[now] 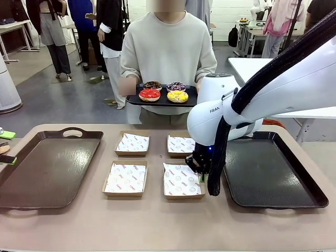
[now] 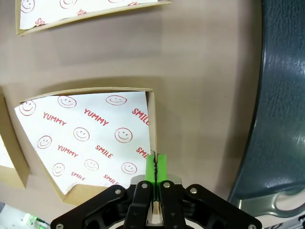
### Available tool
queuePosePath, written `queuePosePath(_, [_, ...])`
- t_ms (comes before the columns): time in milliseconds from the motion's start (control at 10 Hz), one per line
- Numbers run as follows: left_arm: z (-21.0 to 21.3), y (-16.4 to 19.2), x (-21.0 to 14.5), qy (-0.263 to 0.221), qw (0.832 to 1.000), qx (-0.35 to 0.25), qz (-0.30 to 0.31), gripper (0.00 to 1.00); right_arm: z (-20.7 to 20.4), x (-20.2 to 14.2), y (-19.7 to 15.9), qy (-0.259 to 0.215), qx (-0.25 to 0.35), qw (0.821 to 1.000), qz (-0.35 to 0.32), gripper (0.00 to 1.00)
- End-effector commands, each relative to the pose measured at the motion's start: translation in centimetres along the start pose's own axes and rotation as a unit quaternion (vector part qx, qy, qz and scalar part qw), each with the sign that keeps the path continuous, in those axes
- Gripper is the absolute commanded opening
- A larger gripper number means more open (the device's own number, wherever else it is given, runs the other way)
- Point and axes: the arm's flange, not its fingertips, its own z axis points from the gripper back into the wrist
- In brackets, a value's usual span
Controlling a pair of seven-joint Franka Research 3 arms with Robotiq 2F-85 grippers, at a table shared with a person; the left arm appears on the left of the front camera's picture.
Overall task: Individually package the donuts and arrange them on the tray.
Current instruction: Pick up one Paper togo box.
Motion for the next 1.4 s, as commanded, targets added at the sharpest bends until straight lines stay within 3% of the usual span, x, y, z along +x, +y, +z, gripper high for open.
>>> queuePosePath(0, [0.1, -0.1, 0.0, 0.001, 1.000, -0.003, -0.001, 1.00, 1.2, -0.4, 0.6, -0.001, -0.009, 1.000, -0.002, 0.00])
queuePosePath(200, [0.1, -0.1, 0.0, 0.001, 1.000, -0.003, -0.001, 1.00, 5.4, -1.3, 1.5, -0.005, -0.005, 1.000, 0.020, 0.00])
queuePosePath(500, [0.1, -0.1, 0.0, 0.001, 1.000, -0.003, -0.001, 1.00, 13.0, 0.3, 2.3, -0.010, -0.020, 0.999, 0.042, 0.00])
queuePosePath(800, [0.1, -0.1, 0.0, 0.001, 1.000, -0.003, -0.001, 1.00, 18.0, 5.7, 2.4, -0.001, -0.016, 0.999, 0.029, 0.00])
queuePosePath(1100, [0.1, -0.1, 0.0, 0.001, 1.000, -0.003, -0.001, 1.00, 19.3, 12.1, 1.9, 0.004, -0.005, 1.000, -0.001, 0.00])
queuePosePath(1300, [0.1, -0.1, 0.0, 0.001, 1.000, -0.003, -0.001, 1.00, 19.4, 14.4, 1.4, -0.003, -0.005, 1.000, -0.013, 0.00])
